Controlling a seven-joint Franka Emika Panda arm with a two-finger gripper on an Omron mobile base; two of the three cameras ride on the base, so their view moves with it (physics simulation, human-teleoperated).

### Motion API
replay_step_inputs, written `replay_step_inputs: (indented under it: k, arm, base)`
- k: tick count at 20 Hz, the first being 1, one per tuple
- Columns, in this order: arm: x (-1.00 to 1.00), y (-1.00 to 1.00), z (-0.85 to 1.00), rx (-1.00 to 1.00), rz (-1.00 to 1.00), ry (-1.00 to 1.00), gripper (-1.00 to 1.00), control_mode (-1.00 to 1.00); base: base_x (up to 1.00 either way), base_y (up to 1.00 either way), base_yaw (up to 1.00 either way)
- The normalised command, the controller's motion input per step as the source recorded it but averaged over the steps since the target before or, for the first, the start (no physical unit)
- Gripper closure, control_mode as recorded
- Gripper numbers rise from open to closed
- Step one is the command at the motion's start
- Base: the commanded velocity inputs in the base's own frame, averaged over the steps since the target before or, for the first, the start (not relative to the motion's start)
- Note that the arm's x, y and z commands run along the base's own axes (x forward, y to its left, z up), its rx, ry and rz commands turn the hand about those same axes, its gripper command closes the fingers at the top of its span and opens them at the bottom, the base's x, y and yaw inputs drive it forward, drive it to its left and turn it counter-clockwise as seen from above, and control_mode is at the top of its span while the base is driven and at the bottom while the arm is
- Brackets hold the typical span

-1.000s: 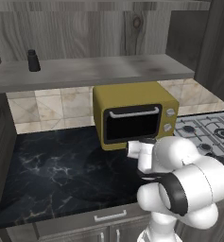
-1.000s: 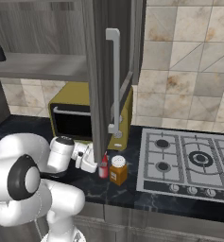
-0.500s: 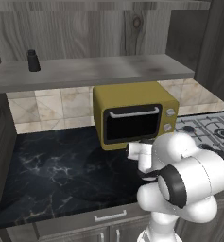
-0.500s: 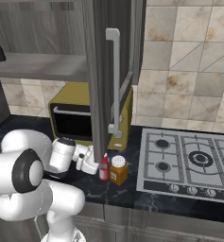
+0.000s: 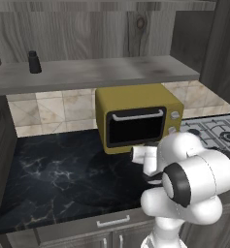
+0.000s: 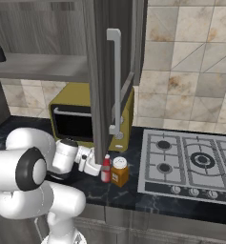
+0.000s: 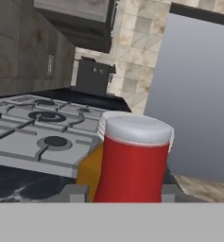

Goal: Collect the turmeric, ketchup, and shaker from the cabinet and place them next to the stove.

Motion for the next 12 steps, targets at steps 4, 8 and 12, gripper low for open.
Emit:
replay_step_inputs:
  k: [4,8,12]
  arm:
    - [0.00,0.00,-0.13,0.00,0.00,0.00,1.00,-1.00]
    - [0.00,0.00,-0.10,0.00,0.00,0.00,-1.00,-1.00]
    - [0.00,0.00,0.00,0.00,0.00,0.00,-1.00,-1.00]
  base:
    - [0.00,0.00,0.00]
    - [0.00,0.00,0.00]
    - [0.00,0.00,0.00]
